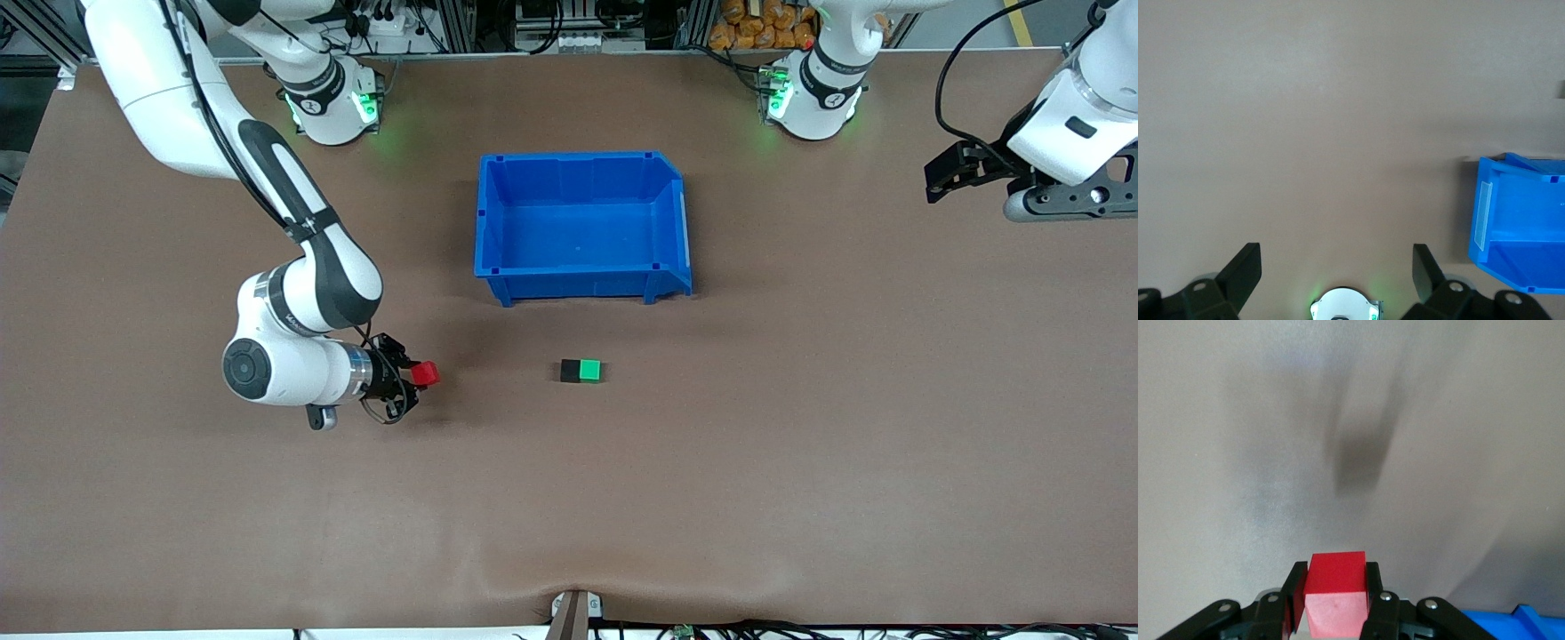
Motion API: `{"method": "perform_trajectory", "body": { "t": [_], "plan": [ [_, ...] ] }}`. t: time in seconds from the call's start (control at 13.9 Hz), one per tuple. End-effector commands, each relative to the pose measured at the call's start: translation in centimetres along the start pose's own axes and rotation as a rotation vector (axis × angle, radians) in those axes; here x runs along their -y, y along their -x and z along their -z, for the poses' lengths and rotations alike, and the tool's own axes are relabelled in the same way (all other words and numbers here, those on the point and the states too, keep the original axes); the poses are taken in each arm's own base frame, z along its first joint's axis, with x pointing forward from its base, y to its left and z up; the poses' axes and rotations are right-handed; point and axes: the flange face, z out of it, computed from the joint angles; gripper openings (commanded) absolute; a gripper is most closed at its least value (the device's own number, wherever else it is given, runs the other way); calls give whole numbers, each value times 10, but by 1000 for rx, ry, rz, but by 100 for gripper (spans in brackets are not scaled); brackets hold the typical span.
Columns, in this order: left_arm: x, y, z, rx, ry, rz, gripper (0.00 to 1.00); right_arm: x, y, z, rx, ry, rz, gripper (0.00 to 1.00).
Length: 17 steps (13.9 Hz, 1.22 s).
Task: Attach green and red cubes to black cube
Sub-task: 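Carry the red cube with the right gripper toward the black cube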
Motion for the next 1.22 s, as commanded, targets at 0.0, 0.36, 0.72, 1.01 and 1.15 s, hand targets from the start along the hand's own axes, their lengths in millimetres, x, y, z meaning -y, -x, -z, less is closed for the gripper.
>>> {"method": "perform_trajectory", "body": {
  "t": [0.0, 0.36, 0.72, 1.01, 1.15],
  "plan": [
    [2, 7, 4, -13, 21, 1, 100, 4, 11, -3, 8, -25, -40, 0],
    [2, 8, 5, -16, 21, 1, 100, 8, 29, -14, 10, -46, -85, 0],
    [2, 7, 4, -13, 21, 1, 100, 11, 45, -24, 10, -64, -120, 0],
    [5, 7, 4, -13, 22, 7, 100, 15, 61, -30, 13, -69, -148, 0],
    [7, 6, 4, -14, 22, 11, 100, 17, 65, -32, 18, -79, -161, 0]
  ]
}}
